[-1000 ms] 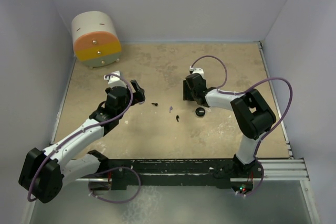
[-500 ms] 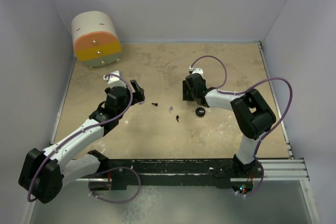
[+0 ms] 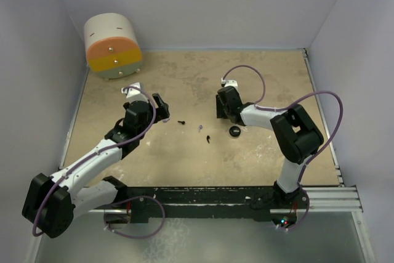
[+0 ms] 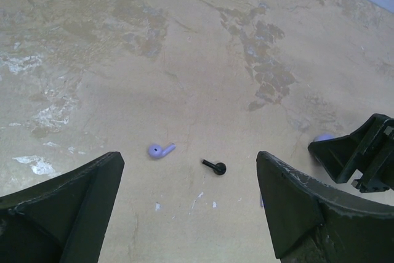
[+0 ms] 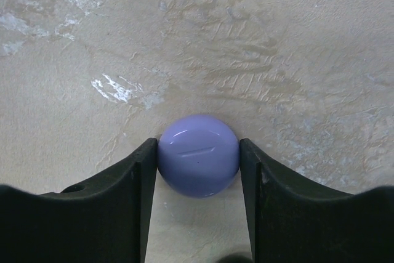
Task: Insert the wireless bluetooth earbuds into the charging case
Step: Pick up the charging case at the center of the board.
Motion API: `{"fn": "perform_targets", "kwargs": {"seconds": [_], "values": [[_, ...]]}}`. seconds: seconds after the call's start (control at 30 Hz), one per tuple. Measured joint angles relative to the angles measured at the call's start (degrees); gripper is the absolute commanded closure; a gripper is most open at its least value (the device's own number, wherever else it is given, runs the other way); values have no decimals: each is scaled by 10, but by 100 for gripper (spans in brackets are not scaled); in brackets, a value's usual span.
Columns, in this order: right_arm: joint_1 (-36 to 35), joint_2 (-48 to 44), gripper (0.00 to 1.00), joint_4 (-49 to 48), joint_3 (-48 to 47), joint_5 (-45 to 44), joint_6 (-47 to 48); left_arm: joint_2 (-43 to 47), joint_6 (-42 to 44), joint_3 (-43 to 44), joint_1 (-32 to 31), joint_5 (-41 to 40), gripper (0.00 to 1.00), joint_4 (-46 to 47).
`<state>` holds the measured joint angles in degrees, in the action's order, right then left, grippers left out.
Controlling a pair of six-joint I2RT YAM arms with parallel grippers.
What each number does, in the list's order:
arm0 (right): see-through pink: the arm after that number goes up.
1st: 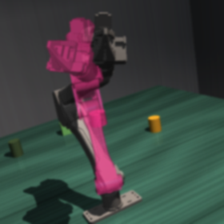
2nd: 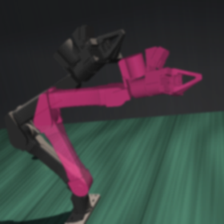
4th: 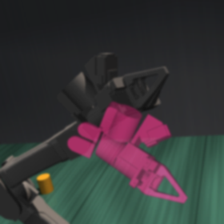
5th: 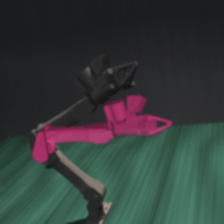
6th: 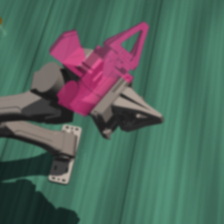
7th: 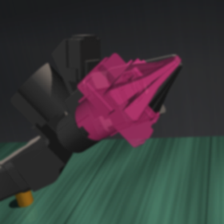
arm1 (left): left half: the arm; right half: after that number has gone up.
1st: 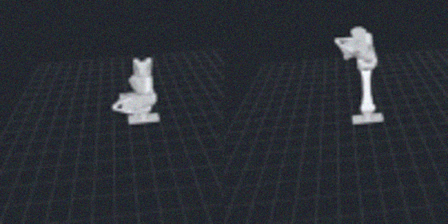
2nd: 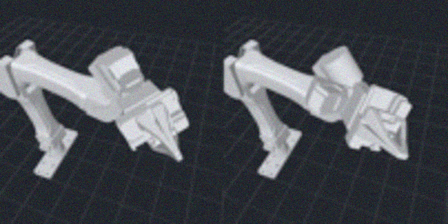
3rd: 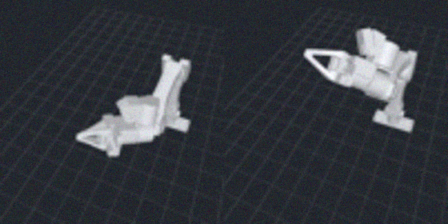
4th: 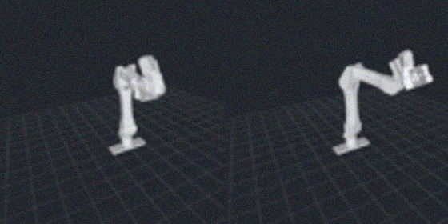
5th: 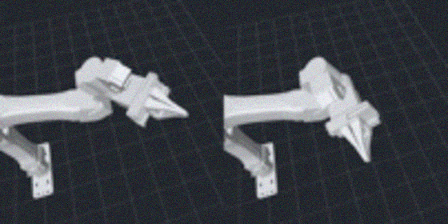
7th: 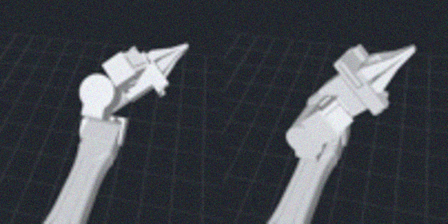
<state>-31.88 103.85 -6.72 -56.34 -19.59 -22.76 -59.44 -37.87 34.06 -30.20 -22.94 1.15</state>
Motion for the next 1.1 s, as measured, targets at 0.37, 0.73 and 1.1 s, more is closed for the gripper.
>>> {"fn": "perform_targets", "kwargs": {"seconds": [0.37,0.73,1.1], "values": [[-12,-136,100,-98,33,114,122,-41,-6,31,0,78,9,45],[-26,-261,100,-216,117,271,218,-73,-31,32,0,185,21,138],[-52,-278,100,-233,146,337,256,-101,-71,27,0,279,27,261]]}}
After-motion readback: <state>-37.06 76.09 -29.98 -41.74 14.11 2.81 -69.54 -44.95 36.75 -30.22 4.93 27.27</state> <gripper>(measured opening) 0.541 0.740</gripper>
